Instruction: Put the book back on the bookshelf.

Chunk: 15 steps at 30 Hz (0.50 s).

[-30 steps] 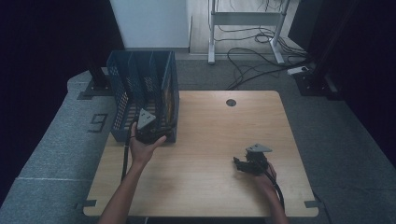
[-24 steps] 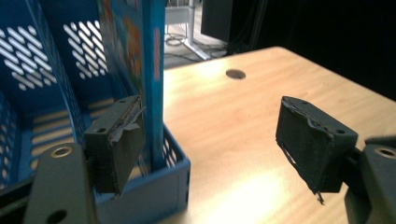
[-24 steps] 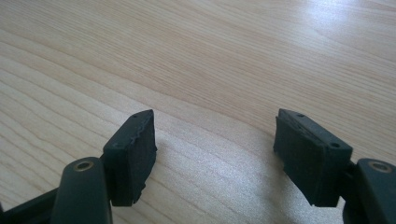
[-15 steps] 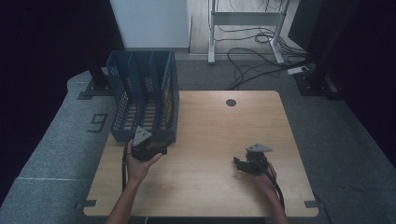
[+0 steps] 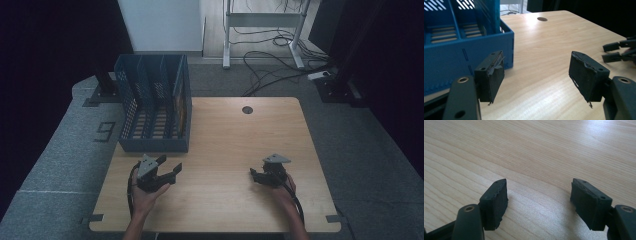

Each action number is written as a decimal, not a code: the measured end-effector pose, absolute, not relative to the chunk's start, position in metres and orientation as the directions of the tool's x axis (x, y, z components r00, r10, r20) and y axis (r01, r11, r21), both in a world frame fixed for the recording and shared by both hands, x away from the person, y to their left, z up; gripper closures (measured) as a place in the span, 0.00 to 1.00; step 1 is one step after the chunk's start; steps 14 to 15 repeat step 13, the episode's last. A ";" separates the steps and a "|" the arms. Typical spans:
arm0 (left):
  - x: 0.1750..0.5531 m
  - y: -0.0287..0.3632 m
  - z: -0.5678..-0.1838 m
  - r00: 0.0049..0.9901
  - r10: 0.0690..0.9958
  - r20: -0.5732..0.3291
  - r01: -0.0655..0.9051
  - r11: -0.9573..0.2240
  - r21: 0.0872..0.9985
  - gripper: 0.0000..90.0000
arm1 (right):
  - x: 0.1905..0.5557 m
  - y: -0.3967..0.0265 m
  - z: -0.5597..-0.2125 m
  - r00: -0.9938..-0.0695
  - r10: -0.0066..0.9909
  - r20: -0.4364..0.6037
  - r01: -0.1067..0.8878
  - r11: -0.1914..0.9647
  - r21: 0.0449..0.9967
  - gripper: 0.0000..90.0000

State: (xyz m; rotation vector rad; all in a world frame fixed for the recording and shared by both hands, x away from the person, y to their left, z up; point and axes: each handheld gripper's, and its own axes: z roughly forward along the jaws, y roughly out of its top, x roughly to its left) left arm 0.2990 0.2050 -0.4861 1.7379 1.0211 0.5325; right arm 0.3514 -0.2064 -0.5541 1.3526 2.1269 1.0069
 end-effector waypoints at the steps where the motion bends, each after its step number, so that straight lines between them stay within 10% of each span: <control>1: 0.299 0.205 -0.486 0.545 0.831 -0.109 0.387 -0.134 0.912 0.31 | 0.351 -0.206 -0.554 -0.436 0.900 0.028 0.592 0.263 0.762 0.32; 15: 0.297 0.204 -0.488 0.571 0.813 -0.115 0.395 -0.150 0.906 0.31 | 0.352 -0.206 -0.554 -0.435 0.900 0.026 0.592 0.264 0.761 0.32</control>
